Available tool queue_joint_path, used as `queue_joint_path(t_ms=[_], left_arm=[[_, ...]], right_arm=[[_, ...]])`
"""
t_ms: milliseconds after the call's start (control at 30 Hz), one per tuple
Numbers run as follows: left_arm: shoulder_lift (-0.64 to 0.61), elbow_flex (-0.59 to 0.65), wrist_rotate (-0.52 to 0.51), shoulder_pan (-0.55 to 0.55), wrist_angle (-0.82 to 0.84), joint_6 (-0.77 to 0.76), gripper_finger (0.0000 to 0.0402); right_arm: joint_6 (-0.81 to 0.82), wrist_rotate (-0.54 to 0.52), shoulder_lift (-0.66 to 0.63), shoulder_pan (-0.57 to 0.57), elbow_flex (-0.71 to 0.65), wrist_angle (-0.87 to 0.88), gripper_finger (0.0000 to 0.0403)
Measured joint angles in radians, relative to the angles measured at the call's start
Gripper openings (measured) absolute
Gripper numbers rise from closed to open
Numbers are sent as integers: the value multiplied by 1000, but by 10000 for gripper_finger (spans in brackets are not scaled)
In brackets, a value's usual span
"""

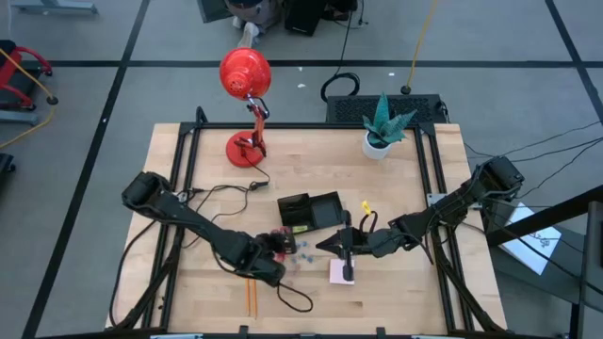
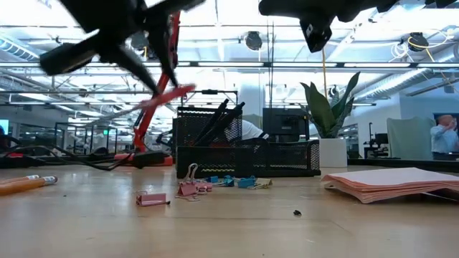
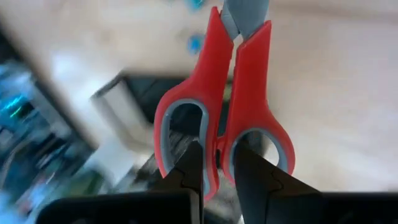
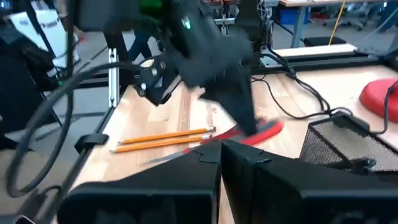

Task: Pick and place office supplies into organizer
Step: Put the scissors into the desk organizer

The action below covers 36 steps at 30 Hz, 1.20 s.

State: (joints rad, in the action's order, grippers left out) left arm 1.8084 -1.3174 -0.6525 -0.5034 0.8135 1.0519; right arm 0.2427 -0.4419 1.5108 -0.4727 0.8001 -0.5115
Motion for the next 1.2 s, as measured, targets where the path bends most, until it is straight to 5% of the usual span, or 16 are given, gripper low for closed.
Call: queue_joint_path(t_ms=[167, 300, 633, 867, 1200], left_arm=[[-69, -1, -193, -20, -2, -61, 51], [-110, -1, -300, -30, -8, -87, 51], [-125, -2, -394, -42, -90, -5, 48], [-125, -2, -389, -33, -121, 38, 10], [-125, -2, -388, -34, -128, 21, 5]], right_arm=[[68, -36, 4, 0, 0, -12, 34], [107, -80, 30, 5, 0, -37, 97], [218, -78, 116, 100, 3, -220, 261], [296, 47, 158, 153, 8, -242, 276], [167, 9, 150, 152, 9, -247, 259]])
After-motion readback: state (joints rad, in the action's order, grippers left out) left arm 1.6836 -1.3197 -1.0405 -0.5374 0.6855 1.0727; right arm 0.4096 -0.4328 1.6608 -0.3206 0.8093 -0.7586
